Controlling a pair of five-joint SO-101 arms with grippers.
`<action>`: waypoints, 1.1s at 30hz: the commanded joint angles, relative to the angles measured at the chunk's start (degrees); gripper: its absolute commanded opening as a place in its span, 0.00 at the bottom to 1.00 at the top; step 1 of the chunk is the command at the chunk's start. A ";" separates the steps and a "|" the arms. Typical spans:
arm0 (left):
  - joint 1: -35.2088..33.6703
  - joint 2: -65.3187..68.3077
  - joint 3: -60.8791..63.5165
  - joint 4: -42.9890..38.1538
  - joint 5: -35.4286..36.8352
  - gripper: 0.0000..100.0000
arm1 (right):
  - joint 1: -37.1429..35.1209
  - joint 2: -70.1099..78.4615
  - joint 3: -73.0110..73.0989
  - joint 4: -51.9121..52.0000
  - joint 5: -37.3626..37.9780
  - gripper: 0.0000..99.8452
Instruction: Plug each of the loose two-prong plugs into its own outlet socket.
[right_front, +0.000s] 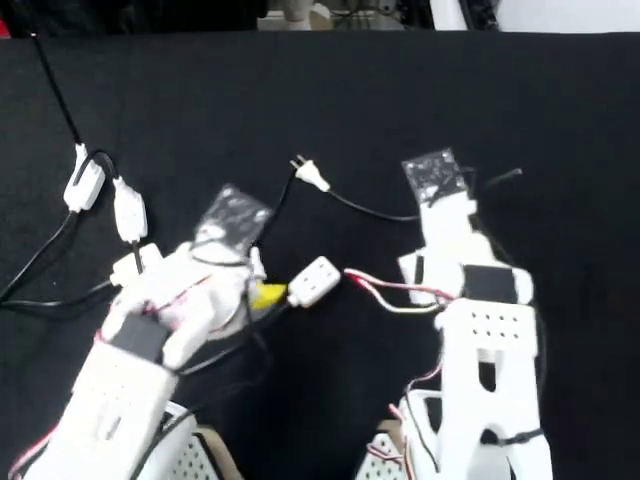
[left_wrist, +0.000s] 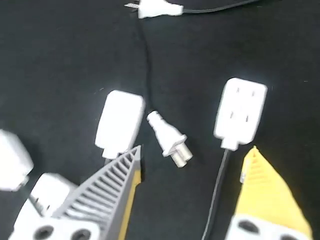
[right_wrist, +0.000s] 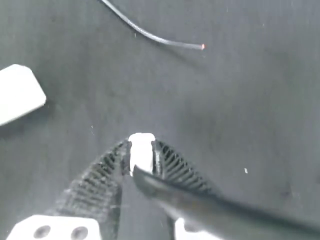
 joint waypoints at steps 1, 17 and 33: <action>-5.41 -12.22 3.38 3.34 0.18 0.31 | -6.59 -0.04 2.33 -7.03 -0.44 0.01; -21.58 -37.54 20.53 15.47 -9.67 0.31 | -27.25 -0.22 13.41 -25.67 -1.05 0.01; -27.12 -37.54 27.65 10.37 -13.71 0.31 | -28.13 0.04 13.76 -24.62 -3.69 0.01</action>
